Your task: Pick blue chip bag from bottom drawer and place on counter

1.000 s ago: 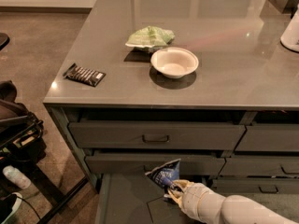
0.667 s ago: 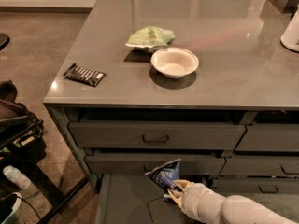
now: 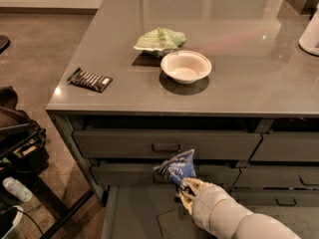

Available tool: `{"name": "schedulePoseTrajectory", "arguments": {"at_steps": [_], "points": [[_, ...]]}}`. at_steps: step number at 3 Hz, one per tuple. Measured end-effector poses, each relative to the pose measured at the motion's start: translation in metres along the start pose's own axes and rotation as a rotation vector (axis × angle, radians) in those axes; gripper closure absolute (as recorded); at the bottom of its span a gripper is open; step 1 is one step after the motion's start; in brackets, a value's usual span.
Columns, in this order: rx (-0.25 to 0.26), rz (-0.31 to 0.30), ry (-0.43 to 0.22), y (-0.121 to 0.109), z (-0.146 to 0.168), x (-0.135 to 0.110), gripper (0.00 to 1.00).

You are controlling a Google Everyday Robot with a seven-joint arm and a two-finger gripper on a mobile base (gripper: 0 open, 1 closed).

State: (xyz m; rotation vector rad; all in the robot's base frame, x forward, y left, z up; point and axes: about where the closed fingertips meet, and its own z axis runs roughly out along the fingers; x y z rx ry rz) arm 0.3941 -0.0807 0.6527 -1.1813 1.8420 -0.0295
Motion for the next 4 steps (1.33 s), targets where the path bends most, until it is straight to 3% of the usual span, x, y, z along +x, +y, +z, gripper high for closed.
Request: {"name": "schedulePoseTrajectory", "arguments": {"at_steps": [1,2,3,4], "points": [[0.094,-0.159,-0.007,-0.036,-0.042,-0.079,1.00],[0.154,-0.189,0.048,-0.053,-0.064,-0.085,1.00],[0.152,-0.190,0.049,-0.052,-0.063,-0.084,1.00],[0.169,-0.245,0.049,-0.070,-0.072,-0.096,1.00]]}}
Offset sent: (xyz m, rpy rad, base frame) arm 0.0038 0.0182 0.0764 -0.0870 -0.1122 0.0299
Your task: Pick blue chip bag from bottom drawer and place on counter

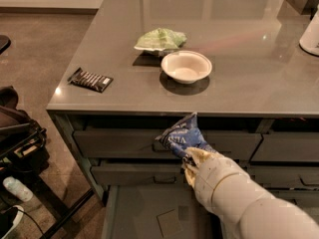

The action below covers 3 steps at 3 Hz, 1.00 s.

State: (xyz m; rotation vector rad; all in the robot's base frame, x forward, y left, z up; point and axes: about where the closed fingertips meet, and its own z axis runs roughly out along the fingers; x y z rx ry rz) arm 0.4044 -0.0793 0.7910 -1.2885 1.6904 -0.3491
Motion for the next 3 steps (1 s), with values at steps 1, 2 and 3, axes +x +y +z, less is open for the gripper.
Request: {"name": "schedulePoseTrajectory", "arguments": {"at_steps": [1,2,3], "points": [[0.011,-0.123,-0.035,-0.046,-0.014,-0.020,1.00],[0.010,-0.208,-0.075,-0.098,-0.032,-0.038,1.00],[0.008,-0.252,-0.084,-0.145,-0.041,-0.039,1.00]]}}
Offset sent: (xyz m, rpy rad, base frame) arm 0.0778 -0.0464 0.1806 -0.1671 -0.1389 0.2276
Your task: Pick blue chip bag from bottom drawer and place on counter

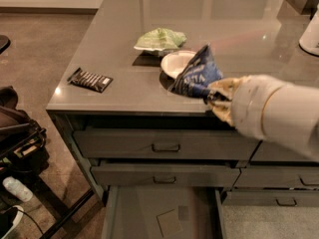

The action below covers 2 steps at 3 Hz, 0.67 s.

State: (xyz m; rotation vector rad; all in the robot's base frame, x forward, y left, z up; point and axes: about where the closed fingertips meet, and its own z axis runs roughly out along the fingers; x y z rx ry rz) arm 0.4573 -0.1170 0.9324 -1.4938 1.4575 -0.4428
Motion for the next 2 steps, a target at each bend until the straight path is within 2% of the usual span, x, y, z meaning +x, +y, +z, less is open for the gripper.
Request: {"name": "schedulePoseTrajectory", "arguments": {"at_steps": [1,2], "points": [[-0.013,-0.009,0.001,-0.031,0.007,0.025,1.00],[-0.034,0.005,-0.018,-0.048,0.030,0.052,1.00]]}}
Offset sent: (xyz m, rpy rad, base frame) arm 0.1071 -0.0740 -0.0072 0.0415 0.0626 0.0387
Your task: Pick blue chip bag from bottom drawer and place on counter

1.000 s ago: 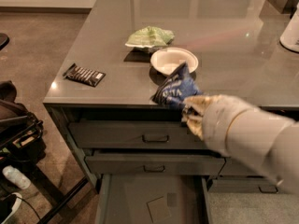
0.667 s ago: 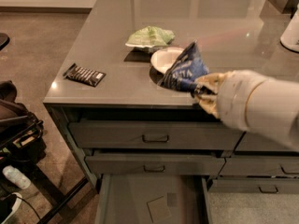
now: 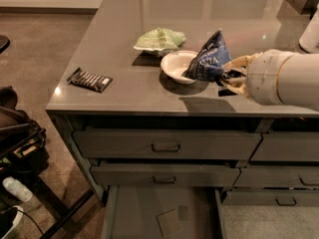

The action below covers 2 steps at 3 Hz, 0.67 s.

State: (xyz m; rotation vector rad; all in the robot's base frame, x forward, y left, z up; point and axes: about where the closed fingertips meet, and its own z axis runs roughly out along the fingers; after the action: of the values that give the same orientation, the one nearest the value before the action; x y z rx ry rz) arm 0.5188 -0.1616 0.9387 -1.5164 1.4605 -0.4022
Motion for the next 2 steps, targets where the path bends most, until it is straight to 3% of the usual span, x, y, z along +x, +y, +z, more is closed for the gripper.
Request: {"name": "schedulePoseTrajectory", "arguments": {"at_steps": [2], "points": [[-0.019,0.068,-0.003,0.008,0.031,0.047,1.00]]}}
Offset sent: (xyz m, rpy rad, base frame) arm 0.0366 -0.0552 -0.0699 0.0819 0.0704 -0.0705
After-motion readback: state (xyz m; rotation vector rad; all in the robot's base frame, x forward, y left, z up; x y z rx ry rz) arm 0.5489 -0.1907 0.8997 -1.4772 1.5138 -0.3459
